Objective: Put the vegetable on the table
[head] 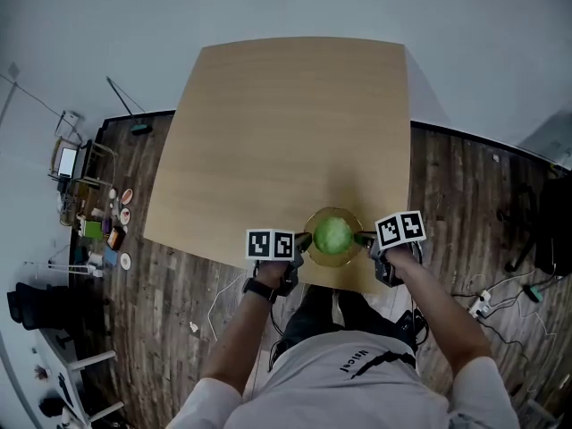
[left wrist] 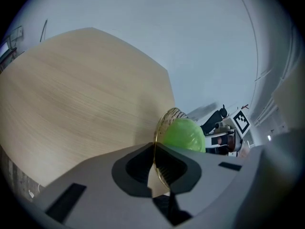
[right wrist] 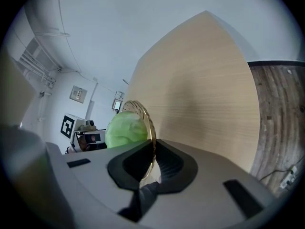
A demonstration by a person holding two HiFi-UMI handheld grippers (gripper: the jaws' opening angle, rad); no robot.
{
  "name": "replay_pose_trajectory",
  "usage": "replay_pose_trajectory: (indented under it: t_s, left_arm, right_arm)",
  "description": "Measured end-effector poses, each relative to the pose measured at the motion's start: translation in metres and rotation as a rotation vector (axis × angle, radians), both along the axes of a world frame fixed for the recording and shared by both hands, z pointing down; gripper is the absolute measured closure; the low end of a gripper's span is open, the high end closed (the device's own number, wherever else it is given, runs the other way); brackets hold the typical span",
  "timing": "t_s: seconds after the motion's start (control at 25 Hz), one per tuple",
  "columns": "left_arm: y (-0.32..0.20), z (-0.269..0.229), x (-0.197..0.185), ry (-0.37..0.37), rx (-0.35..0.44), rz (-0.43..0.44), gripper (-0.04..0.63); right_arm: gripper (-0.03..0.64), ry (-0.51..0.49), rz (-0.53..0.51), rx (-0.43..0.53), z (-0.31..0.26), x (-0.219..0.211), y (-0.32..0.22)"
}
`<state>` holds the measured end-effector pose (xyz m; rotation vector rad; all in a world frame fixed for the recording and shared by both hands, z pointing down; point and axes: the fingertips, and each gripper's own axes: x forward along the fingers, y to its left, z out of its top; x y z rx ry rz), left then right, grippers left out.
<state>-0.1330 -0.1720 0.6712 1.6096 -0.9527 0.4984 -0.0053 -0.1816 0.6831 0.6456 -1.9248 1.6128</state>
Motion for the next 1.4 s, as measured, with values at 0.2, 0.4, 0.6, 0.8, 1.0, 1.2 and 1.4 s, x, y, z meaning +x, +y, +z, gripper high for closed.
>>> replay_pose_trajectory:
  t_s: [0.2, 0.4, 0.6, 0.8, 1.0, 1.2, 1.4]
  left_arm:
    - [-0.032, 0.029, -0.007, 0.007, -0.015, 0.023, 0.569]
    - [-0.071, 0.054, -0.023, 0.01, -0.014, 0.053, 0.569]
    - [-0.095, 0.078, -0.031, -0.004, -0.03, 0.08, 0.569]
    - [-0.113, 0.095, -0.039, 0.002, -0.037, 0.092, 0.569]
    - [-0.119, 0.102, -0.04, 0.017, -0.04, 0.1, 0.569]
    - [-0.123, 0.111, -0.043, 0.028, -0.056, 0.094, 0.569]
    - [-0.126, 0.113, -0.041, 0.048, -0.054, 0.108, 0.569]
  right_arm:
    - [0.588, 0.014, 0.033, -0.004, 0.025, -0.006, -0.028]
    - [0.588, 0.024, 0.082, -0.009, 0.05, -0.022, -0.061]
    - [0.588, 0.034, 0.123, -0.031, 0.075, -0.029, -0.081]
    - [0.589, 0.035, 0.146, -0.045, 0.092, -0.037, -0.096]
    - [0.589, 0.031, 0.169, -0.05, 0.1, -0.039, -0.101]
    - [0.588, -0.011, 0.189, -0.079, 0.103, -0.042, -0.104]
    - [0.586, -0.037, 0.167, -0.097, 0.101, -0.042, -0.105]
